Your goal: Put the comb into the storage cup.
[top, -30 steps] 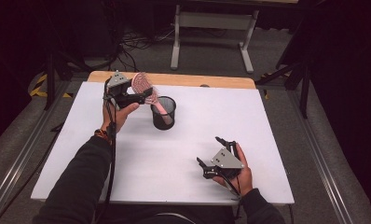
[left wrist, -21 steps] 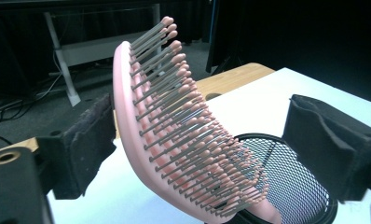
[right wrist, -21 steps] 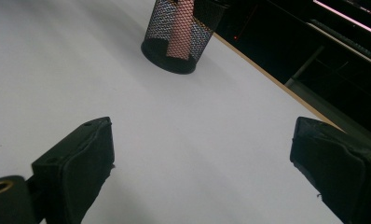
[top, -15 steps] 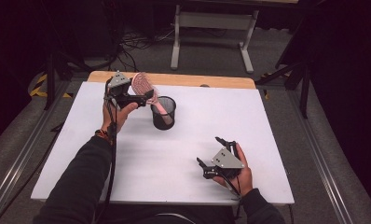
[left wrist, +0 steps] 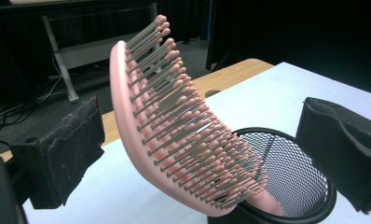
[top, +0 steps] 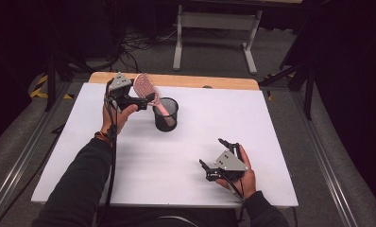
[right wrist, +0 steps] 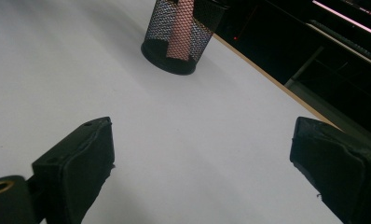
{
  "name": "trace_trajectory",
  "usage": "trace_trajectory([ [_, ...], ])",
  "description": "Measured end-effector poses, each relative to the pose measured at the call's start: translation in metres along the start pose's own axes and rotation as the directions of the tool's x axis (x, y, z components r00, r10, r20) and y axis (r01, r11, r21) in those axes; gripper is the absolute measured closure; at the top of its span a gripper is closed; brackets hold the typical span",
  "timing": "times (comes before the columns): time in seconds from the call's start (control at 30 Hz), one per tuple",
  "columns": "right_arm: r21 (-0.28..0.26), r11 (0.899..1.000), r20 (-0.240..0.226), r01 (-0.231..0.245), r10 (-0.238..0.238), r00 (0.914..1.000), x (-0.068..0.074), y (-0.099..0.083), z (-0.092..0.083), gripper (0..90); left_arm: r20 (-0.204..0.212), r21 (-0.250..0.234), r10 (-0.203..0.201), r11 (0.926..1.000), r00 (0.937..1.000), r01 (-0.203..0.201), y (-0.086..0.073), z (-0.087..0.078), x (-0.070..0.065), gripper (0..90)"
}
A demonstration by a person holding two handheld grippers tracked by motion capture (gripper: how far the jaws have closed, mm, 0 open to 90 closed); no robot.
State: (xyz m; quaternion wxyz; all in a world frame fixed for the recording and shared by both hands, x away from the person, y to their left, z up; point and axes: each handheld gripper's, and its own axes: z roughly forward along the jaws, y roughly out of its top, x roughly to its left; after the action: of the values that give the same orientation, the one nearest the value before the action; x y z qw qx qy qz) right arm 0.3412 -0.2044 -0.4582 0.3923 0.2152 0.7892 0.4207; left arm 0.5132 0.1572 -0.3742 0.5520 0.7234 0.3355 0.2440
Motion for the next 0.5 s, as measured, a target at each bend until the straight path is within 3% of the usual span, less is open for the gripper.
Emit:
trace_trajectory([
  [0.33,0.001,1.0,0.001,0.001,-0.001,1.0,0.0,0.0,0.0001,7.1,-0.005,-0.004,0.046,0.9989,0.9989,-0.046,0.0049,-0.0063,-0.0046,3.3],
  [0.5,-0.002,1.0,0.012,-0.003,0.003,0.9999,-0.0009,0.0,-0.0006,7.2,-0.02,0.024,0.105,0.9942,0.9943,-0.105,0.006,-0.0094,-0.0087,4.3],
])
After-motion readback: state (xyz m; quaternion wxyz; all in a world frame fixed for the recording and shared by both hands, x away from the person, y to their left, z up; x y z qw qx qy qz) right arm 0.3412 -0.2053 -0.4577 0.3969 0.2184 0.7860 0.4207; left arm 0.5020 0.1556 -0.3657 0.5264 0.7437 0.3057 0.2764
